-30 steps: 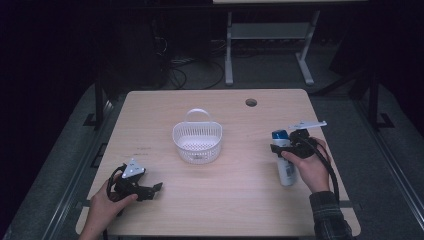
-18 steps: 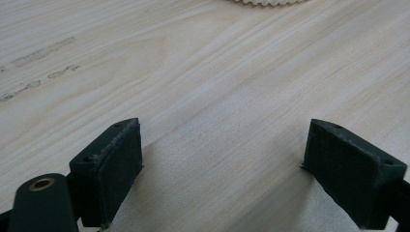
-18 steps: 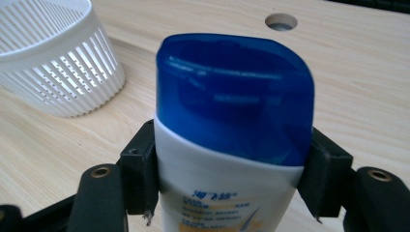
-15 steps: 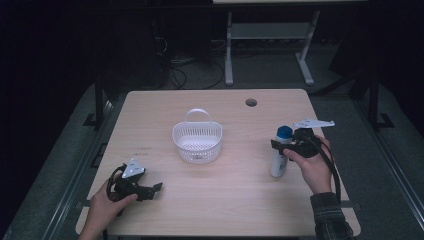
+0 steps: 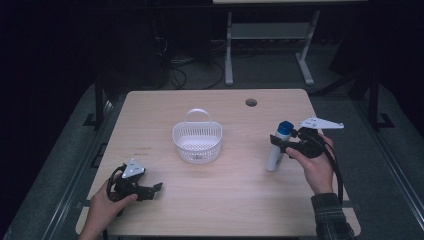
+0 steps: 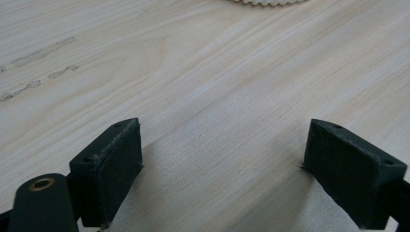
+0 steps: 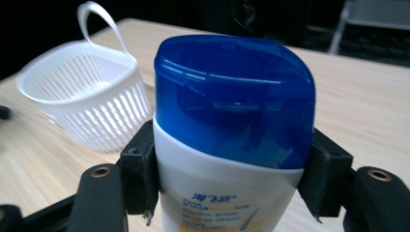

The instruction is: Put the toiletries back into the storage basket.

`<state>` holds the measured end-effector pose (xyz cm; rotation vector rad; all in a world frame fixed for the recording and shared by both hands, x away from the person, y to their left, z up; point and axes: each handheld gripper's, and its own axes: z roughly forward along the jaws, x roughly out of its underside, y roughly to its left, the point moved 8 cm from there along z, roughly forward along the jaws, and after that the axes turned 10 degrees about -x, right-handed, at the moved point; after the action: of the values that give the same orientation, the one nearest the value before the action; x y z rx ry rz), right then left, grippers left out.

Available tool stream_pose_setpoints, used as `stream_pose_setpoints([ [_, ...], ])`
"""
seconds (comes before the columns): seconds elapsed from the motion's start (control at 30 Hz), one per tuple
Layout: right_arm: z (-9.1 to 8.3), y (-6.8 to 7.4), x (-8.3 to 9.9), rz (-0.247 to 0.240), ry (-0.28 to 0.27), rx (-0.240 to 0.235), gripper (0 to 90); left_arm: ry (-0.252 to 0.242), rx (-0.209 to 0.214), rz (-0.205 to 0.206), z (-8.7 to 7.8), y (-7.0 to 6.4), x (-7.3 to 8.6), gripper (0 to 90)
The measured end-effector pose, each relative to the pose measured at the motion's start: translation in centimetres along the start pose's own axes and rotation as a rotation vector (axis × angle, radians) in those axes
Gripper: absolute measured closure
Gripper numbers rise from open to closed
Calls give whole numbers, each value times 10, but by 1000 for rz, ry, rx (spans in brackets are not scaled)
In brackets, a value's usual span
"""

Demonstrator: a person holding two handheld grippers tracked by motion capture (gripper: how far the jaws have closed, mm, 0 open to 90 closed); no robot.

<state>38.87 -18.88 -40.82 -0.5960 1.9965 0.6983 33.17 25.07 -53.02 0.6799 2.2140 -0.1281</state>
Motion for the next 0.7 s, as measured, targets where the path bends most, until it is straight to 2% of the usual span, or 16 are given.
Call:
stream_pose_setpoints([
  [0.2, -2, 8, -7, -24, -55, -57, 348, 0, 0, 0, 0, 0, 0, 129],
  [0.7, 6, 27, -22, -72, -60, -98, 347, 0, 0, 0, 0, 0, 0, 128],
])
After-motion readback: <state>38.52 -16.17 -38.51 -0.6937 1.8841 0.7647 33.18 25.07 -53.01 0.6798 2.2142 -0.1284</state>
